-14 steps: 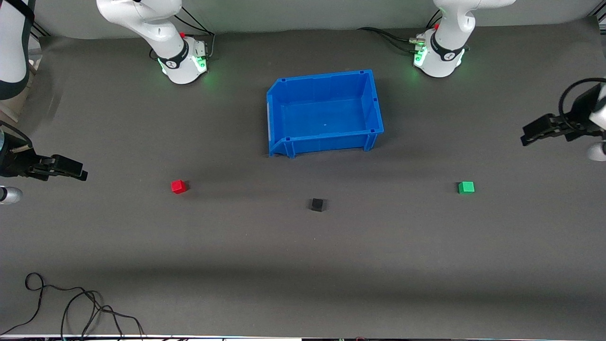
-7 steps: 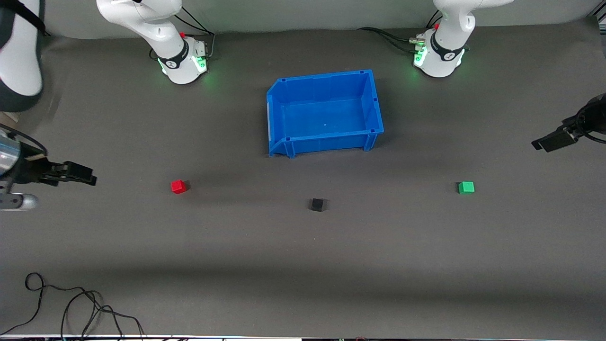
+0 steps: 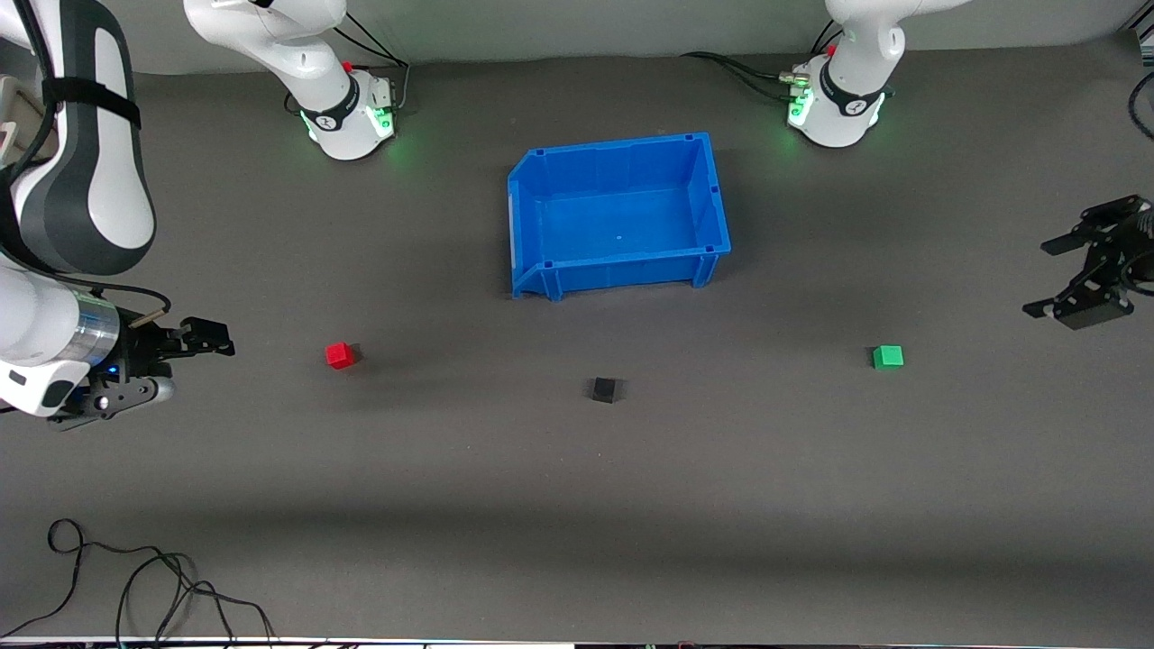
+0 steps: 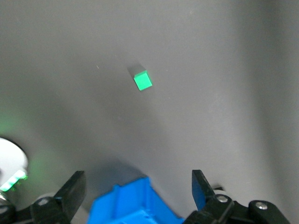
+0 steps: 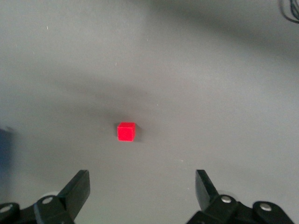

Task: Attach green and red cubes to black cube
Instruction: 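Grasp the green cube with the left gripper while the right gripper grasps red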

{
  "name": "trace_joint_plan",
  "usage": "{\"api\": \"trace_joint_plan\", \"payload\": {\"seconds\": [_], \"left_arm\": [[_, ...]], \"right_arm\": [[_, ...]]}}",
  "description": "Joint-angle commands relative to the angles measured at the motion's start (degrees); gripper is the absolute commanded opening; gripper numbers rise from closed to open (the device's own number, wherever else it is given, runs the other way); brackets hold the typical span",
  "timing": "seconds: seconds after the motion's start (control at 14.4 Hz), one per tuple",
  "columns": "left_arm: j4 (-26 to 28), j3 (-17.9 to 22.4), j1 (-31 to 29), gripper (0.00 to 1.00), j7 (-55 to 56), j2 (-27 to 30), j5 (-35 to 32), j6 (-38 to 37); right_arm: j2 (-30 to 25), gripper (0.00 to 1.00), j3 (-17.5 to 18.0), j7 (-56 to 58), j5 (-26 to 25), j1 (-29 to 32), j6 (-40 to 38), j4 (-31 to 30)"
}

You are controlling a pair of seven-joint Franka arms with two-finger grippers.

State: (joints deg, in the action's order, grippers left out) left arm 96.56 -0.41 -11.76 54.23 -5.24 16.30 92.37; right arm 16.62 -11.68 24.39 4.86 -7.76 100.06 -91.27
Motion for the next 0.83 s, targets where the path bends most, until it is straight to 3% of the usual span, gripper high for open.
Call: {"api": "trace_joint_plan", "payload": {"seconds": [0.0,0.42,0.76], "left_arm": [[8.18,-0.38,-3.44,1.00,2.28,1.72,5.04,5.60],[23.65,-0.38,-4.06,1.00,1.76,0.76,14.87,21.94],[28.59,-0.64,-3.35,1.00,1.06,-4.42,20.52,31.97]], "right_arm": [[-1.06,1.00,-0.36,5.75,2.35,1.61,2.07,-2.86],[1.74,1.00,-0.27,17.07,1.56,0.91,3.30,-3.13],[2.80,1.00,-0.80,35.08,1.47,3.01,12.77,-7.33]]}}
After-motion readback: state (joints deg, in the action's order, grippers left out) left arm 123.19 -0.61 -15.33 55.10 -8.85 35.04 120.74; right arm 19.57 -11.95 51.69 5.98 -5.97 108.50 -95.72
